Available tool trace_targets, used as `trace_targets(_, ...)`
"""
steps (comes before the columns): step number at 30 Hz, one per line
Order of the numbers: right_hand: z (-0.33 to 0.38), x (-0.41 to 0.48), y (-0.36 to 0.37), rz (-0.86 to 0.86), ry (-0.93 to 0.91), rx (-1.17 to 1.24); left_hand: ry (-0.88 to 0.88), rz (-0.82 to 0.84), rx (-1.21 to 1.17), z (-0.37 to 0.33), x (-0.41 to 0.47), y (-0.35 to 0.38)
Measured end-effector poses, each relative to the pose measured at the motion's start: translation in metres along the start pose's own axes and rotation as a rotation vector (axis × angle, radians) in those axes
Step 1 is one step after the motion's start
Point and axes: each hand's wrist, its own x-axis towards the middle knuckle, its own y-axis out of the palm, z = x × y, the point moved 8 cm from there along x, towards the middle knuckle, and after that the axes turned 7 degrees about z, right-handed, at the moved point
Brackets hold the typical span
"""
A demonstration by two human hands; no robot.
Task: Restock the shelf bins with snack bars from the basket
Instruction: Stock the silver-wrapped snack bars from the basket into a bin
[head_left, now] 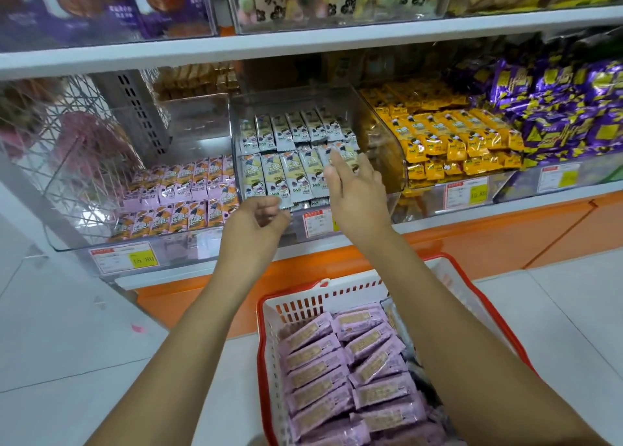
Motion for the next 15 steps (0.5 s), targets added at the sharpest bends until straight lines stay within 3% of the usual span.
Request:
trace_targets(3, -0.004, -0.017, -0.018, -0.103, -0.094, 0.276, 0.078, -0.055, -0.018, -0.007, -0.006, -0.004)
trace_targets(5, -0.010, -0.042, -0.045, -0.288, -0.256, 0.322, 0.168, -0.098, -0.007, -0.015, -0.013, -0.007)
trace_targets(7, -0.029, -0.069, -0.054, -0.329, -0.367, 0.336, 0.189, -0.021, 0.015, -0.012, -0.017, 0.004)
trace_targets(10, -0.085, -0.095, -0.032, -0.145, -0.217, 0.307, 0.124, 0.231, 0.214, 0.014, -0.025, 0.039)
trace_targets(15, -0.212, -0.133, 0.058, 0.329, 0.175, -0.073, 0.003, 0.664, 0.614, 0.091, -0.055, 0.092)
